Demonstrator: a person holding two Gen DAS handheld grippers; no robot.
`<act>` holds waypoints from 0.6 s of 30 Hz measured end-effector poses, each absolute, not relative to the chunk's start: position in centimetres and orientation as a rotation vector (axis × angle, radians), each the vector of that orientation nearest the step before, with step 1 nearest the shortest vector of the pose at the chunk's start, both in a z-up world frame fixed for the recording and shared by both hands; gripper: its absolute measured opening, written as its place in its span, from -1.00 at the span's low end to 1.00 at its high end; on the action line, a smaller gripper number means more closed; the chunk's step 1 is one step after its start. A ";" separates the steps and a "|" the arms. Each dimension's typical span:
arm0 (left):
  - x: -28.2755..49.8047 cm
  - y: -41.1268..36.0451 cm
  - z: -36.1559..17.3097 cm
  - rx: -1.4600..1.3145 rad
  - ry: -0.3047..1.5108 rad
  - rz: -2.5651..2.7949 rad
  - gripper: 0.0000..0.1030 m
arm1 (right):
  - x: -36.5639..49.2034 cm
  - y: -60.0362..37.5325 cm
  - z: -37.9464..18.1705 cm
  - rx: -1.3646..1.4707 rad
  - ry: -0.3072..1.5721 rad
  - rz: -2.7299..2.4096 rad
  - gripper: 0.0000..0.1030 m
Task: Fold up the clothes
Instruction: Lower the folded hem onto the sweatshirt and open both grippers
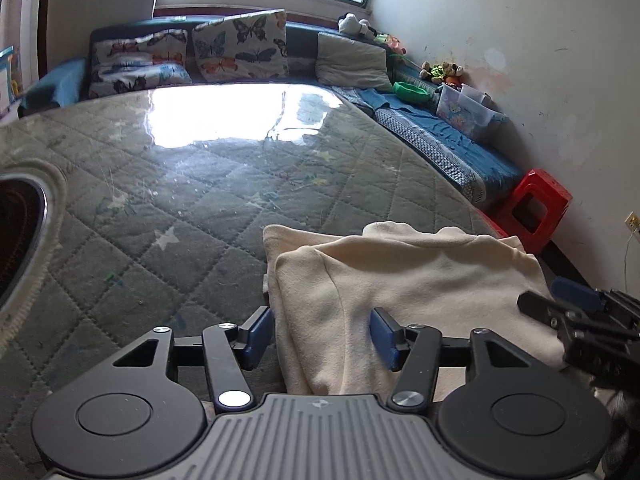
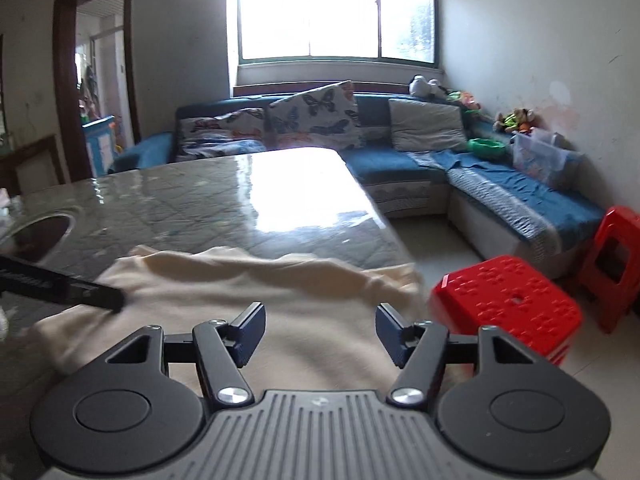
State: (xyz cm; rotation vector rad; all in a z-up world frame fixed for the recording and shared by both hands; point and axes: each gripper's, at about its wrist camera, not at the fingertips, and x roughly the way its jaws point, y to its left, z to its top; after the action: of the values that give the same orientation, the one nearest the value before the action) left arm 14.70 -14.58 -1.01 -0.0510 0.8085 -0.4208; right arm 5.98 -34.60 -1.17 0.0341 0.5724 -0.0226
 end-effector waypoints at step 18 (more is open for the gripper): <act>13.1 -13.5 -1.7 0.044 0.750 -0.379 0.53 | 3.9 -33.0 -2.8 0.010 0.601 0.009 0.40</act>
State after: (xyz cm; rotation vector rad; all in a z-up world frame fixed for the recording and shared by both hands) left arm 13.05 -13.53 -1.65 0.0440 0.7504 -0.3787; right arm 3.92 -32.97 -2.85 0.0100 0.6014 0.0091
